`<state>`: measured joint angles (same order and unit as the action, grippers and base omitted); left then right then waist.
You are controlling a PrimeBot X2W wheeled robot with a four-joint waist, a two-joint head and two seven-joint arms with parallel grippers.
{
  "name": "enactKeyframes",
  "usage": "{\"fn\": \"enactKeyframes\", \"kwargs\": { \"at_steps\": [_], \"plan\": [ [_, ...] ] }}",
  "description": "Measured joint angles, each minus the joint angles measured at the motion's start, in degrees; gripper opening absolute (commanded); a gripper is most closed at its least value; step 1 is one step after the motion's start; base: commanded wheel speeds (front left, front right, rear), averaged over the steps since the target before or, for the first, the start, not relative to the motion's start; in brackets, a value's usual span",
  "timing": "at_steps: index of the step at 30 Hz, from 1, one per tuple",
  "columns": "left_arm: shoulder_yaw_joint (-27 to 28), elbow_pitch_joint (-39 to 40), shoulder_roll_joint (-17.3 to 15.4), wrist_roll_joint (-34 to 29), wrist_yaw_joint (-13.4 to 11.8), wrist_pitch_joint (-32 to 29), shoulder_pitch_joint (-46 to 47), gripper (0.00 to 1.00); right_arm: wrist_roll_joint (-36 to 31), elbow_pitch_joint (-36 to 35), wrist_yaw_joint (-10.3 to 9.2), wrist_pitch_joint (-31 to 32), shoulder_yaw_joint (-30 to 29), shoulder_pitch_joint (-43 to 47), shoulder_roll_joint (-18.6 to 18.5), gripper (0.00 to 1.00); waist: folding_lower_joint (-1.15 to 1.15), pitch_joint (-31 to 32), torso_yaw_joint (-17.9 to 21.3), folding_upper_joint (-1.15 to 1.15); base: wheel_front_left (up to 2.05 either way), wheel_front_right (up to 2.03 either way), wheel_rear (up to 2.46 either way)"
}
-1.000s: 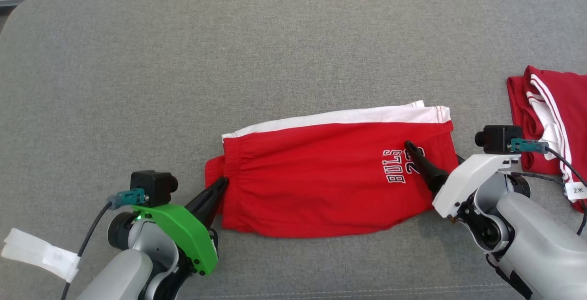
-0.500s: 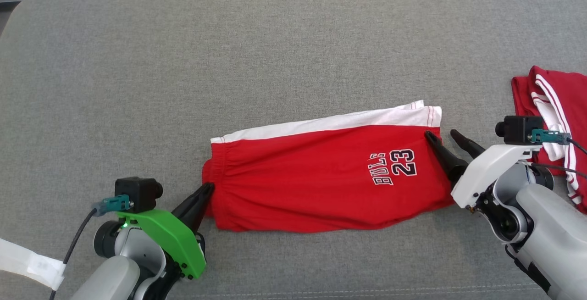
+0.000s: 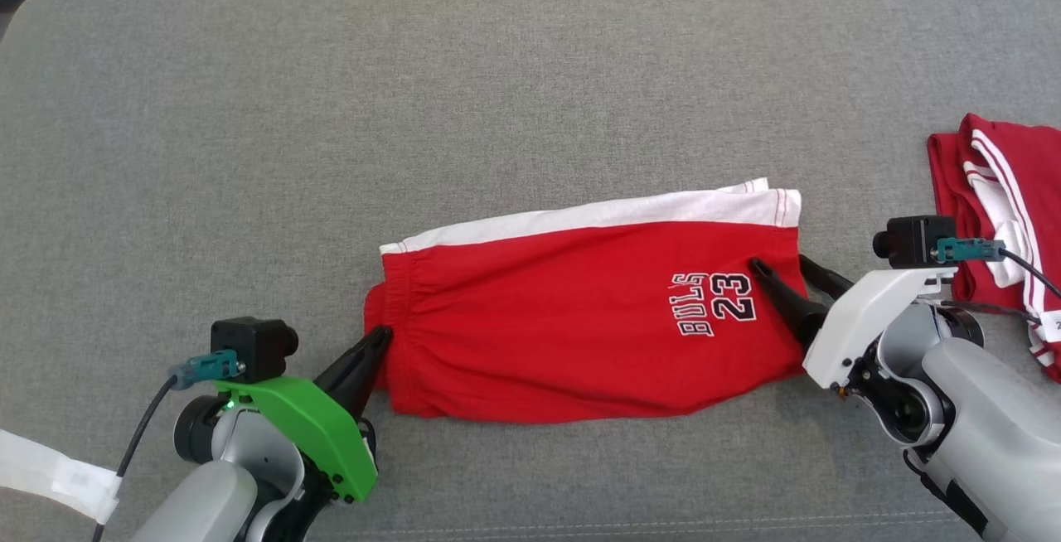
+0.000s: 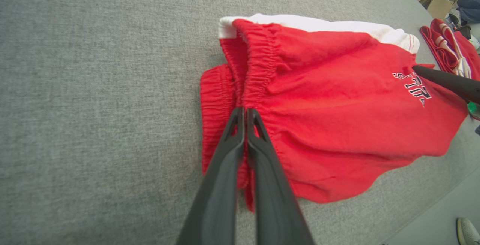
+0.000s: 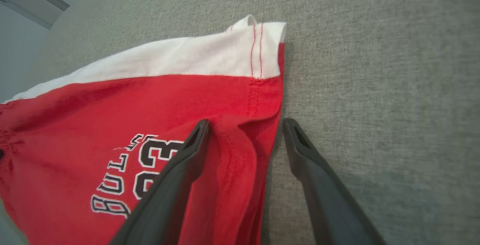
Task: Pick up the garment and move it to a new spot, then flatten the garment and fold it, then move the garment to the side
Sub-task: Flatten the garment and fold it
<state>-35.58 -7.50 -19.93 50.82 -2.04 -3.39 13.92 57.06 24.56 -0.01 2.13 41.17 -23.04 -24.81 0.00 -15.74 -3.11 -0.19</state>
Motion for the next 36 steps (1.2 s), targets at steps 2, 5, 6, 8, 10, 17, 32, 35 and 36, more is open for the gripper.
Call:
{"fn": "enactKeyframes", "kwargs": {
  "at_steps": [2,5,6,8,10,17,32,35,36],
  "plan": [
    [-0.1,0.0,0.0,0.0,0.0,-0.1,0.0,0.00,0.0,0.0,0.00,0.5,0.0,-0.1,0.0,0.98,0.00,-0.1,-0.1,0.00,0.00,0.00,0.00],
    [-0.1,0.0,0.0,0.0,0.0,-0.1,0.0,0.00,0.9,0.0,0.00,1.8,0.0,-0.3,0.1,0.47,0.00,-0.1,-0.2,0.00,0.00,0.00,0.00],
    [-0.1,0.0,0.0,0.0,0.0,-0.1,0.0,0.00,1.5,0.1,0.00,2.3,0.0,-0.5,0.1,0.40,0.00,-0.2,-0.3,0.00,0.00,0.00,0.00],
    [-0.2,0.0,0.0,0.0,0.0,-0.1,0.0,0.00,2.2,0.3,0.00,3.5,0.0,-0.8,0.3,0.35,0.00,-0.2,-0.4,0.00,0.00,0.00,0.00],
    [-0.6,-0.1,0.1,0.0,0.0,-0.5,0.1,0.00,2.9,0.6,0.00,4.5,-0.1,-1.0,0.5,0.35,0.00,-0.2,-1.0,0.00,0.00,0.00,0.00],
    [-0.5,-0.7,0.7,0.1,0.0,-0.5,0.1,0.00,4.9,0.8,0.66,5.7,-0.5,-1.1,1.6,0.00,0.00,0.4,-2.1,0.00,0.00,0.00,0.00],
    [0.3,0.3,0.7,0.5,-0.1,1.2,-0.1,1.00,9.7,0.4,0.90,6.6,-6.7,-1.0,-3.7,0.00,0.00,0.5,-0.3,0.00,0.00,0.00,0.00],
    [0.3,0.4,0.6,0.4,-0.1,1.5,-0.1,1.00,10.5,0.1,0.55,7.3,-8.2,-0.5,-6.6,0.00,0.00,0.6,-0.2,0.00,0.00,0.00,0.00],
    [0.3,0.4,0.6,0.4,-0.3,1.7,-0.1,1.00,10.6,0.0,0.36,7.4,-8.8,-0.2,-7.9,0.00,0.00,0.6,-0.1,0.00,0.00,0.00,0.00]
  ]
}}
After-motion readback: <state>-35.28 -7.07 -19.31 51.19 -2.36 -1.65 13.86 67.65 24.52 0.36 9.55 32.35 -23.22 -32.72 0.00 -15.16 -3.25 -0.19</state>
